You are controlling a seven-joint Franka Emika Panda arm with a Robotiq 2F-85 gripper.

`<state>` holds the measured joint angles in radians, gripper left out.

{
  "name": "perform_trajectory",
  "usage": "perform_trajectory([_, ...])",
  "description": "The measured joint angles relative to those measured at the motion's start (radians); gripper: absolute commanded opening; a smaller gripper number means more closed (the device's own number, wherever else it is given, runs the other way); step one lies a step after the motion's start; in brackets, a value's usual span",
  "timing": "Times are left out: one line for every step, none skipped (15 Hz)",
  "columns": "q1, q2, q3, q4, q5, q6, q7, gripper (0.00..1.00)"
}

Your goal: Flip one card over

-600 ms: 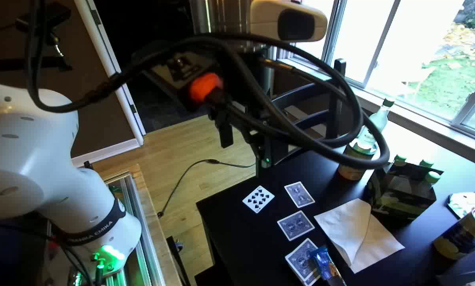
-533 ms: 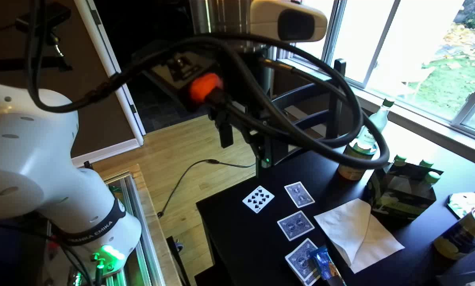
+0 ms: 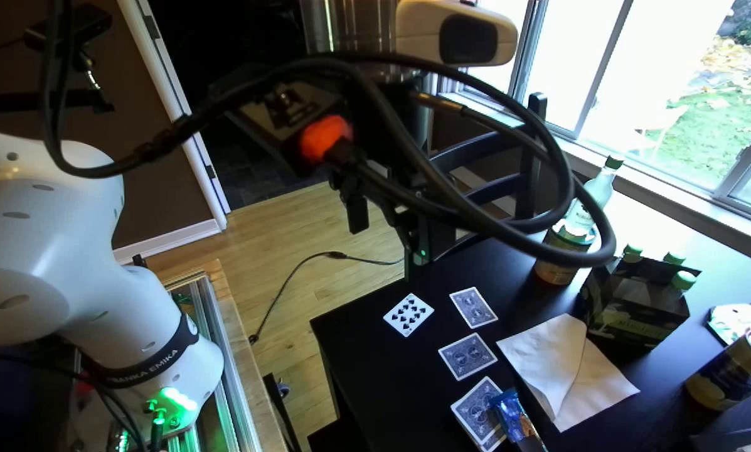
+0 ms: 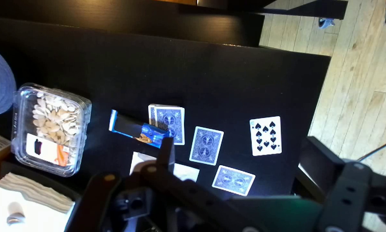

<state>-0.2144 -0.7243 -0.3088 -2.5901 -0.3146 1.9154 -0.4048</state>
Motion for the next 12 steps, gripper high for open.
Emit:
perform_trajectory([0.000, 0.000, 0.000, 0.000, 0.000, 0.000, 0.000, 1.00])
perform_trajectory([0.000, 0.000, 0.000, 0.000, 0.000, 0.000, 0.000, 1.00])
perform_trajectory([0.000, 0.000, 0.000, 0.000, 0.000, 0.000, 0.000, 1.00])
perform_trajectory([0.000, 0.003, 0.001, 0.002, 0.000, 0.001, 0.012, 1.00])
perform_trajectory([0.002, 0.014, 0.005, 0.005, 0.001, 0.005, 0.030, 1.00])
perform_trajectory([0.006, 0.031, 0.011, 0.009, 0.001, 0.017, 0.054, 1.00])
perform_trajectory([0.010, 0.060, 0.021, 0.017, 0.001, 0.035, 0.087, 1.00])
perform_trajectory([0.012, 0.097, 0.034, 0.027, 0.001, 0.056, 0.125, 1.00])
perform_trajectory([0.012, 0.142, 0.050, 0.040, 0.001, 0.079, 0.170, 1.00])
perform_trajectory([0.013, 0.193, 0.066, 0.059, 0.001, 0.094, 0.205, 1.00])
perform_trajectory([0.014, 0.246, 0.082, 0.081, 0.001, 0.104, 0.237, 1.00])
perform_trajectory([0.015, 0.303, 0.096, 0.105, 0.001, 0.113, 0.265, 1.00])
